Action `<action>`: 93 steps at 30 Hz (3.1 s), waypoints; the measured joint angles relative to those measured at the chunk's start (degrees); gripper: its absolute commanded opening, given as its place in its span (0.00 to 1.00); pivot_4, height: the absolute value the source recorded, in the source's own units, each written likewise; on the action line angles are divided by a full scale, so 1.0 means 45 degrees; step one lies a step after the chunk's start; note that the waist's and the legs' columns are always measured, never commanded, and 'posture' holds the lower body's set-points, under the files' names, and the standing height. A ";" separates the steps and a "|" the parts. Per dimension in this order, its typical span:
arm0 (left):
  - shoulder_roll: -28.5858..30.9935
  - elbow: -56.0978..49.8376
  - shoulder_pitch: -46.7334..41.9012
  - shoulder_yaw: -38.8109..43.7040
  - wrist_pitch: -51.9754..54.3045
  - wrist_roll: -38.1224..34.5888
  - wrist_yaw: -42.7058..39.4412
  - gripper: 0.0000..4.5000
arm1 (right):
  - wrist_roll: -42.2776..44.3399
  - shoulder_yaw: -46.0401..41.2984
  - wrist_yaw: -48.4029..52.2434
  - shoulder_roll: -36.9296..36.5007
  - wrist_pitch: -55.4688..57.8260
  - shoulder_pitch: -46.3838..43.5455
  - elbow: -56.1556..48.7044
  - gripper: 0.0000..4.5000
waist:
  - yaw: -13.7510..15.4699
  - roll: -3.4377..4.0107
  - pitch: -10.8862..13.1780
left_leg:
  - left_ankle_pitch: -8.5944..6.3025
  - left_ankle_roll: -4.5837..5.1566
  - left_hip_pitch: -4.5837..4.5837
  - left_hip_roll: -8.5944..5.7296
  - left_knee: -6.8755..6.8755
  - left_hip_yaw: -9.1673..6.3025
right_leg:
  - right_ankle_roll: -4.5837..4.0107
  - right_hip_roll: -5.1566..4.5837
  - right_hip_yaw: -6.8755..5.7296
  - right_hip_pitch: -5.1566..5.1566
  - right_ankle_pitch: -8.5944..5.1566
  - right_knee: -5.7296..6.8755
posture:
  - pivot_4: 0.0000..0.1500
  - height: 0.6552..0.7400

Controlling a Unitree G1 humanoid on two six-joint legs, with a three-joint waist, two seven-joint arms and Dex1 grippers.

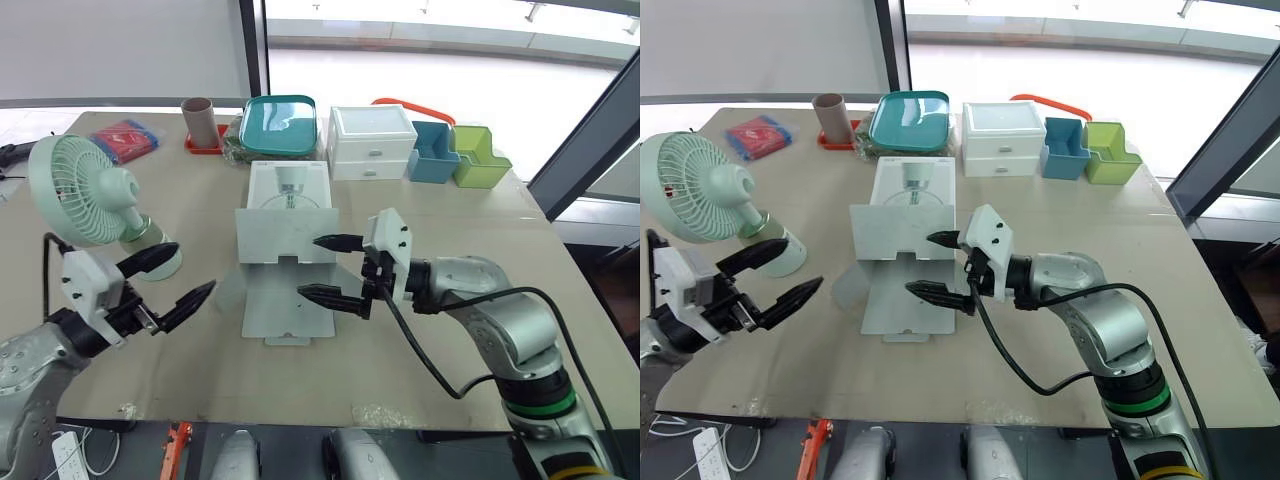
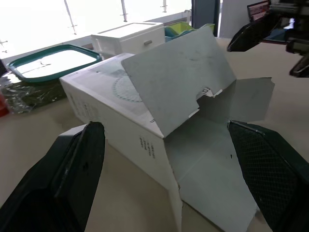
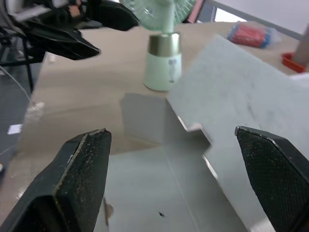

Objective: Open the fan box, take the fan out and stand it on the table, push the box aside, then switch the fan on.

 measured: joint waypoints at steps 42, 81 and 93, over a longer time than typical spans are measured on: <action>0.0012 0.0655 -0.0666 -0.1447 -0.0494 0.0492 -0.1838 1.00 | -0.1142 0.0673 -0.1602 -0.0138 0.0714 0.1005 0.1601 0.00 | -0.0026 0.0002 0.0003 | -0.0004 0.0007 0.0002 -0.0015 0.0006 0.0007 | 0.0020 0.0006 0.0051 0.0005 -0.0012 0.0002 | 1.00 1.00; -0.0940 0.3533 -0.3417 -0.3808 -0.1252 0.1049 -0.3588 1.00 | -0.0652 -0.6777 -0.5466 -0.1543 0.3171 0.4207 0.1622 0.00 | -0.0019 0.0012 -0.0003 | -0.0001 0.0011 0.0014 -0.0067 0.0022 0.0003 | 0.0063 0.0008 0.0143 0.0045 -0.0028 0.0014 | 1.00 1.00; -0.0938 0.3543 -0.3428 -0.3810 -0.1252 0.1053 -0.3602 1.00 | -0.0823 -0.6910 -0.6359 -0.1383 0.3205 0.3516 0.2484 0.00 | -0.0018 0.0012 -0.0003 | -0.0001 0.0012 0.0012 -0.0067 0.0024 0.0004 | 0.0065 0.0007 0.0145 0.0046 -0.0028 0.0015 | 1.00 1.00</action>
